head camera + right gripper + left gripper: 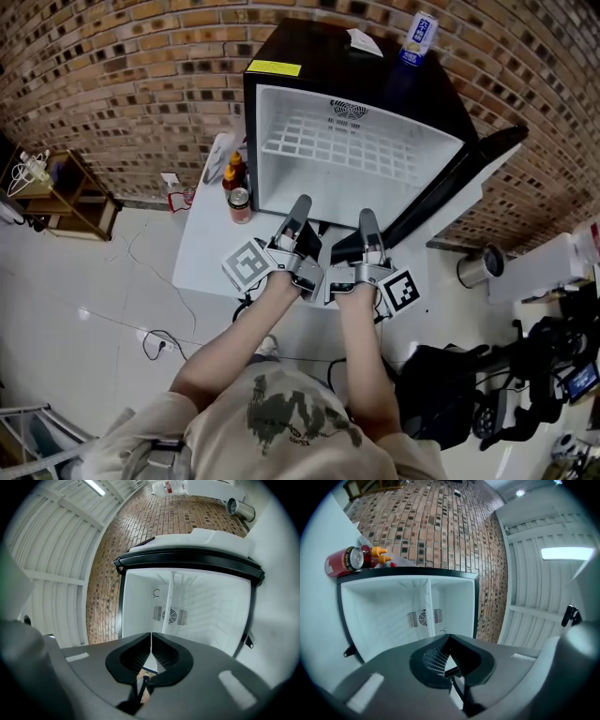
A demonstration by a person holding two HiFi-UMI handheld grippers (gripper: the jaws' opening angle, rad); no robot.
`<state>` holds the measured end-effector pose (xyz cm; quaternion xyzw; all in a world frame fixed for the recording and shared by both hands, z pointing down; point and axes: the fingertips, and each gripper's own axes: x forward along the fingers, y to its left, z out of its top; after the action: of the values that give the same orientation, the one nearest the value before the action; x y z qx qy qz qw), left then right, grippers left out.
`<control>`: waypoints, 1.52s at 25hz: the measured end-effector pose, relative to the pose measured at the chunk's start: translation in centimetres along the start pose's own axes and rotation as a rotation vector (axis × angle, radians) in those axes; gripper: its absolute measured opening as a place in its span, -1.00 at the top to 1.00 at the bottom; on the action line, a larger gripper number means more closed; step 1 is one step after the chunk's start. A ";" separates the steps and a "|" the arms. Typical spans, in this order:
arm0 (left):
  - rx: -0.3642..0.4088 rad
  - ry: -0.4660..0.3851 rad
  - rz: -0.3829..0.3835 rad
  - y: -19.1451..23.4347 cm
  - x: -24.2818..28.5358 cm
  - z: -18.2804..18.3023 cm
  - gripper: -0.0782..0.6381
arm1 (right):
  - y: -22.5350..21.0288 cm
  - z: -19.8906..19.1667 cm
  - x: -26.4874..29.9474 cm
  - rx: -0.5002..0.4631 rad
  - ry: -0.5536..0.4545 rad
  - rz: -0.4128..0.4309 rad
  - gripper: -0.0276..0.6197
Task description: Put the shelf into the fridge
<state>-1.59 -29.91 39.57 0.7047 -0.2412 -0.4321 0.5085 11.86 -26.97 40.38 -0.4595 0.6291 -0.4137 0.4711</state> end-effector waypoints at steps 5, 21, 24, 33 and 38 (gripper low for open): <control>0.020 -0.012 0.000 -1.2 -2.1 -2.2 0.78 | 0.5 0.5 -3.0 0.012 0.021 0.018 0.91; 0.085 -0.021 0.022 -5.1 -12.2 -12.5 0.78 | 1.9 2.0 -17.1 0.039 0.070 0.040 0.91; 0.087 -0.016 0.022 -6.2 -13.6 -14.2 0.78 | 2.6 2.0 -19.2 0.033 0.080 0.051 0.91; 0.096 -0.018 0.004 -8.7 -16.4 -15.6 0.78 | 5.0 1.3 -22.2 0.037 0.104 0.094 0.91; 0.084 -0.015 0.012 -9.1 -17.5 -15.1 0.78 | 5.7 0.1 -22.5 0.045 0.107 0.108 0.91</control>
<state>1.45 -5.23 39.19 0.7208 -0.2669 -0.4238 0.4792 13.84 -3.90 39.70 -0.3917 0.6677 -0.4257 0.4686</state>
